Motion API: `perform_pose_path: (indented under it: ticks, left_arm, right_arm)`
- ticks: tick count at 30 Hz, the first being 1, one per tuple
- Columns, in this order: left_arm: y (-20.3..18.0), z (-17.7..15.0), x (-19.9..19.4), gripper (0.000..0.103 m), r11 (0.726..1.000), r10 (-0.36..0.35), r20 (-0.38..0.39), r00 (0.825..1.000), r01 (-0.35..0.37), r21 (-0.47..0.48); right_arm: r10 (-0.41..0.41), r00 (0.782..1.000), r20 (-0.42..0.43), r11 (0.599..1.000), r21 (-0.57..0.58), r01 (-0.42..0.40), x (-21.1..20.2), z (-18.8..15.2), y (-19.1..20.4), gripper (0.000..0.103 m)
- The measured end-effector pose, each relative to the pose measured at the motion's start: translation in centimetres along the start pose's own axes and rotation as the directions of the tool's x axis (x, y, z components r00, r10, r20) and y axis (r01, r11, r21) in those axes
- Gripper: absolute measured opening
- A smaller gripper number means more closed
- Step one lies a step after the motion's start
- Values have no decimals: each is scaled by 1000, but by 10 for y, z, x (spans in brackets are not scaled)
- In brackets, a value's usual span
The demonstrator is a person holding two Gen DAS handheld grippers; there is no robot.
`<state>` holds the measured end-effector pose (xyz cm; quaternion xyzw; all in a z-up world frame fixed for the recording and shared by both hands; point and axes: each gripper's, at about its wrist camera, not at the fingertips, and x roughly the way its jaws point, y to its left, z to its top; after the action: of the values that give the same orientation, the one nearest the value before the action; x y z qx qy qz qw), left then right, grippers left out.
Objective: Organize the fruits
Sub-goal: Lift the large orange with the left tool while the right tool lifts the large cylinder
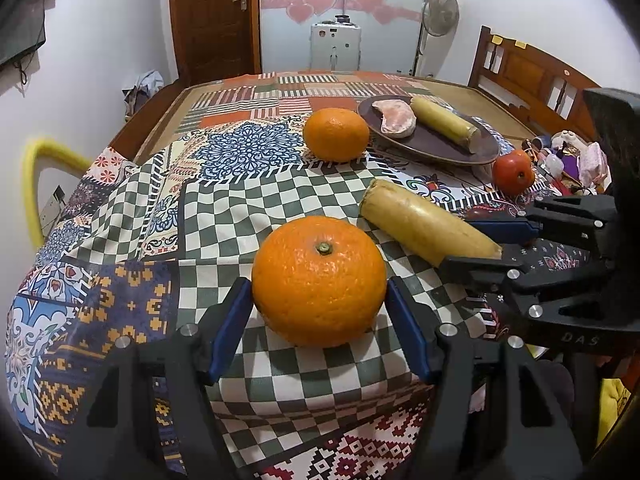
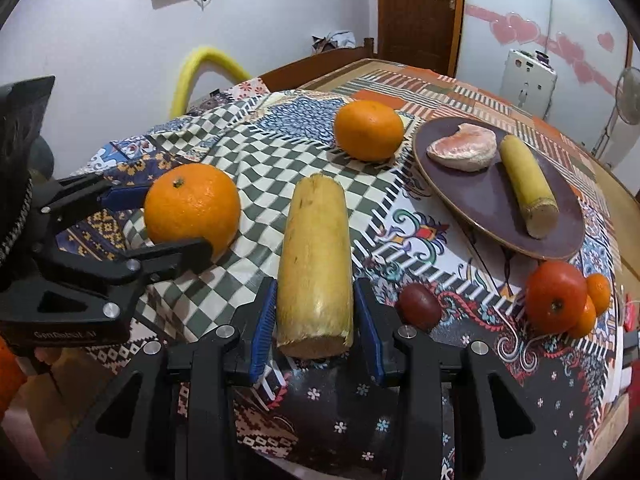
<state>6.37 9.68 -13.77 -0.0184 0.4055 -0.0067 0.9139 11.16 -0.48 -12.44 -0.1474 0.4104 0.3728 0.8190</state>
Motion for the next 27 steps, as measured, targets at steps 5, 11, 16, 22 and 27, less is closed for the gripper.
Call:
perform_pose_path:
  ticks: [5, 11, 16, 22, 27]
  left_arm:
    - [2, 3, 1, 67, 1000, -11, 3, 1000, 11, -6]
    - [6, 9, 4, 69, 1000, -18, 17, 1000, 18, -9]
    - [7, 14, 8, 69, 1000, -28, 28, 999, 28, -5]
    - [6, 15, 11, 69, 1000, -28, 45, 999, 28, -1]
    - [6, 17, 11, 68, 1000, -17, 35, 999, 17, -7]
  right_arm:
    - [3, 1000, 6, 1000, -20, -3, 5, 14, 4, 36]
    - [16, 1000, -20, 999, -33, -17, 23, 22, 4, 38]
    - [54, 998, -44, 998, -29, -55, 31, 27, 1, 37]
    - [65, 997, -38, 998, -9, -66, 29, 29, -5, 36]
    - [58, 998, 17, 998, 18, -58, 10, 29, -13, 36]
